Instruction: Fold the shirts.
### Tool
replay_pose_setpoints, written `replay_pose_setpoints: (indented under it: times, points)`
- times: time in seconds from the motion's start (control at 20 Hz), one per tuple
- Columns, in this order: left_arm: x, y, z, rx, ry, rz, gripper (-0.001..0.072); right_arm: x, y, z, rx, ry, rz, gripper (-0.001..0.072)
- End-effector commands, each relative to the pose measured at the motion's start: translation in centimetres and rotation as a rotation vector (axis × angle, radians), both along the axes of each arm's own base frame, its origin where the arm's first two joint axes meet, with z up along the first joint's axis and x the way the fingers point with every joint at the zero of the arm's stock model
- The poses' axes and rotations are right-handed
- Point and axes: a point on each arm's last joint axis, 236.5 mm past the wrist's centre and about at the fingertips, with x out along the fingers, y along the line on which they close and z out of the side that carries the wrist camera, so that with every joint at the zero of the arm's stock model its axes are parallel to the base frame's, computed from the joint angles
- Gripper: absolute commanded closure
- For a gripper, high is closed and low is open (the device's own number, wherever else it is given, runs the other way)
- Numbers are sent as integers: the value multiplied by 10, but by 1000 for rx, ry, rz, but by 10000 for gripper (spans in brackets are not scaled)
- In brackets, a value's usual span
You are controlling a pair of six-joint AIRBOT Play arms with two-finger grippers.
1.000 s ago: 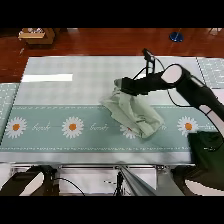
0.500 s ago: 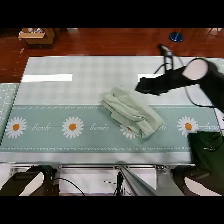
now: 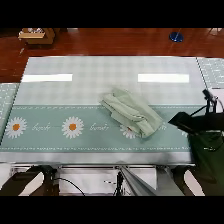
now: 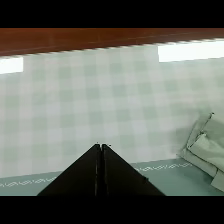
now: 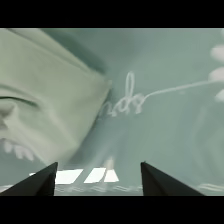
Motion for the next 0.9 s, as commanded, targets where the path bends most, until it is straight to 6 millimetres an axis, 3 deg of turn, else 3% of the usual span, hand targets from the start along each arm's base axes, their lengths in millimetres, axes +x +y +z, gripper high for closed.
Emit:
replay_pose_setpoints:
  times: [0.0,0.3,0.55,0.65,0.7,0.75,0.8,0.85]
  points:
    - [3,0,-3,-1,10,1,680,3,31,-26,238,-54,-215,101]
    - [4,0,-4,-1,13,1,680,11,24,-57,257,-41,-349,101]
    - [4,0,-11,0,46,-1,680,39,55,-63,406,-49,-377,115]
    - [3,0,-15,1,65,-3,680,35,68,-81,397,11,-369,239]
    - [3,0,-15,1,65,-2,680,32,73,-89,391,36,-368,368]
    - [3,0,-15,2,66,-2,680,33,76,-90,402,38,-360,591]
    - [3,0,-15,1,66,-2,680,38,80,-83,430,8,-336,687]
    - [4,0,-16,1,68,-2,680,46,85,-66,464,-57,-266,687]
